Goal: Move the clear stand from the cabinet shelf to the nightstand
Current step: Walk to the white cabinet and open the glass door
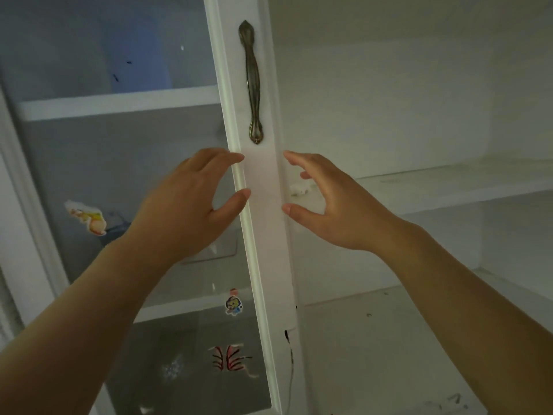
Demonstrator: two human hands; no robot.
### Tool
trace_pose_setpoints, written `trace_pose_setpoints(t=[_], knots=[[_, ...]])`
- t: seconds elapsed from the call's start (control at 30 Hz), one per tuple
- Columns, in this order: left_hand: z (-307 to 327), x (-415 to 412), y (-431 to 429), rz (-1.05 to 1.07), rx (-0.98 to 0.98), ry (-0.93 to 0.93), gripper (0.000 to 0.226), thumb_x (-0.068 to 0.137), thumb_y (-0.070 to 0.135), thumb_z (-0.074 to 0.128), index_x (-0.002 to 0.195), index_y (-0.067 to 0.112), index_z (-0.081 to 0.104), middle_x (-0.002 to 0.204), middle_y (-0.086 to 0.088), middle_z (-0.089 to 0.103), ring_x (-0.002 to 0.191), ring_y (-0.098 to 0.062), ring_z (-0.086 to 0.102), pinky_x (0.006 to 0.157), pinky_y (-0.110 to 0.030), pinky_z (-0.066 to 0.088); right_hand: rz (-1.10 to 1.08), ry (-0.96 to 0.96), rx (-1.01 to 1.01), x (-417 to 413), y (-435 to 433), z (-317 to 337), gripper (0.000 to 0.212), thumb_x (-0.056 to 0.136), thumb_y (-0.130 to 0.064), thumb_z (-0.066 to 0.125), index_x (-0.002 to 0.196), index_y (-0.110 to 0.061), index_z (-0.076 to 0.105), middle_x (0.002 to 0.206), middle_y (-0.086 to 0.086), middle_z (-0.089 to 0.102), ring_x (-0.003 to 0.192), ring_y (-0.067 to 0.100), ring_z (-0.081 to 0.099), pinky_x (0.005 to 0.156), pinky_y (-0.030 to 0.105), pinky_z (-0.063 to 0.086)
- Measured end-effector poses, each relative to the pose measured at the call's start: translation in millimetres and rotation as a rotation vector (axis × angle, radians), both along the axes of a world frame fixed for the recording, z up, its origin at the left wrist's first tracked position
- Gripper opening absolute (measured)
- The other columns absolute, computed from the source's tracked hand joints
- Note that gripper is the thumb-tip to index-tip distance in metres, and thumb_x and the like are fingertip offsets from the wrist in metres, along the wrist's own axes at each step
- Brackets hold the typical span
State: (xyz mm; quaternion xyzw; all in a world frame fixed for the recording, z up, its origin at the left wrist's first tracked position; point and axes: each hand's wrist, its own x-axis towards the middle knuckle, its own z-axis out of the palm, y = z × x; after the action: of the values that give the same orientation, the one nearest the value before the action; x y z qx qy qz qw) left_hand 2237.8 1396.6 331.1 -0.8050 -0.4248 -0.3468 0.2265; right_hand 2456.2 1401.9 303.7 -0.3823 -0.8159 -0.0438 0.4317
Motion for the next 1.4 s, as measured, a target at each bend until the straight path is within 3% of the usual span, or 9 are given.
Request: trace_pose_setpoints(t=[0.1, 0.27, 0.4, 0.53, 0.73, 0.9, 1.13, 1.33, 1.4], knots=[[12.4, 10.3, 7.7, 0.03, 0.054, -0.025, 0.061, 0.082, 0.058, 0.032, 0.133, 0.025, 0.037, 0.138, 0.001, 0.04, 0.119, -0.021, 0.046, 0.095, -0.046, 0.044, 0.062, 0.012, 0.017, 8.8, 17.5, 11.2, 0.066, 0.087, -0.04, 0.057, 0.142, -0.032, 0.022, 0.144, -0.014, 0.03, 0.12, -0.006, 0.033, 0.087, 0.001, 0.025], [19.6, 24.3, 13.0, 0.12, 0.124, -0.081, 0.055, 0.084, 0.052, 0.038, 0.133, 0.028, 0.036, 0.139, 0.005, 0.037, 0.105, -0.009, 0.045, 0.085, -0.03, 0.04, 0.161, -0.029, 0.037, 23.2, 50.2, 28.2, 0.068, 0.087, -0.04, 0.057, 0.144, -0.032, 0.019, 0.146, -0.013, 0.028, 0.127, -0.001, 0.033, 0.091, 0.006, 0.025], [30.2, 36.7, 11.5, 0.197, 0.176, -0.132, 0.054, 0.085, 0.052, 0.039, 0.135, 0.03, 0.033, 0.14, 0.006, 0.036, 0.103, 0.0, 0.037, 0.083, -0.026, 0.034, 0.253, -0.068, 0.1, 32.9, 71.0, 42.5, 0.07, 0.088, -0.042, 0.054, 0.145, -0.032, 0.015, 0.152, -0.012, 0.017, 0.133, -0.001, 0.022, 0.103, 0.015, 0.02], [44.7, 56.5, 4.3, 0.282, 0.273, -0.212, 0.061, 0.086, 0.054, 0.044, 0.138, 0.027, 0.029, 0.143, -0.001, 0.037, 0.11, -0.007, 0.042, 0.087, -0.028, 0.034, 0.379, -0.016, 0.178, 35.0, 86.0, 61.1, 0.074, 0.086, -0.041, 0.057, 0.145, -0.03, 0.013, 0.154, -0.012, 0.009, 0.133, -0.008, 0.01, 0.099, 0.006, 0.01], [61.2, 78.7, 10.1, 0.384, 0.352, -0.246, 0.069, 0.082, 0.048, 0.052, 0.141, 0.027, 0.023, 0.142, -0.004, 0.039, 0.117, -0.009, 0.042, 0.09, -0.028, 0.033, 0.516, 0.023, 0.207, 26.3, 103.0, 76.8, 0.083, 0.084, -0.041, 0.061, 0.147, -0.026, 0.008, 0.156, -0.011, 0.002, 0.14, 0.002, 0.007, 0.106, 0.019, 0.015], [74.0, 81.1, 14.0, 0.451, 0.286, -0.25, 0.078, 0.08, 0.053, 0.049, 0.145, 0.03, 0.012, 0.148, -0.005, 0.032, 0.128, -0.023, 0.042, 0.1, -0.042, 0.04, 0.586, -0.006, 0.19, 22.2, 118.5, 75.5, 0.094, 0.081, -0.046, 0.064, 0.147, -0.03, -0.001, 0.155, -0.018, -0.008, 0.14, -0.002, 0.001, 0.108, 0.02, 0.013], [81.7, 85.6, 24.3, 0.43, 0.295, -0.228, 0.071, 0.085, 0.046, 0.046, 0.145, 0.028, 0.013, 0.148, 0.0, 0.029, 0.111, -0.001, 0.036, 0.089, -0.025, 0.037, 0.674, 0.014, 0.111, 20.8, 136.0, 78.8, 0.098, 0.076, -0.053, 0.064, 0.144, -0.04, -0.005, 0.152, -0.027, -0.014, 0.138, -0.008, -0.004, 0.11, 0.023, 0.011], [71.5, 88.4, 33.1, 0.42, 0.322, -0.234, 0.064, 0.089, 0.04, 0.04, 0.146, 0.027, 0.014, 0.152, 0.007, 0.021, 0.123, 0.007, 0.021, 0.097, -0.009, 0.019, 0.765, 0.059, 0.064, 20.4, 140.5, 79.6, 0.084, 0.084, -0.046, 0.058, 0.143, -0.045, -0.001, 0.151, -0.029, -0.012, 0.138, -0.008, -0.001, 0.115, 0.038, 0.021], [70.4, 89.1, 34.1, 0.408, 0.335, -0.235, 0.062, 0.089, 0.039, 0.04, 0.146, 0.03, 0.014, 0.153, 0.007, 0.021, 0.125, 0.007, 0.02, 0.098, -0.011, 0.019, 0.789, 0.067, 0.052, 19.7, 141.1, 78.9, 0.081, 0.086, -0.043, 0.057, 0.142, -0.047, -0.001, 0.15, -0.031, -0.013, 0.138, -0.009, -0.002, 0.115, 0.041, 0.023]])
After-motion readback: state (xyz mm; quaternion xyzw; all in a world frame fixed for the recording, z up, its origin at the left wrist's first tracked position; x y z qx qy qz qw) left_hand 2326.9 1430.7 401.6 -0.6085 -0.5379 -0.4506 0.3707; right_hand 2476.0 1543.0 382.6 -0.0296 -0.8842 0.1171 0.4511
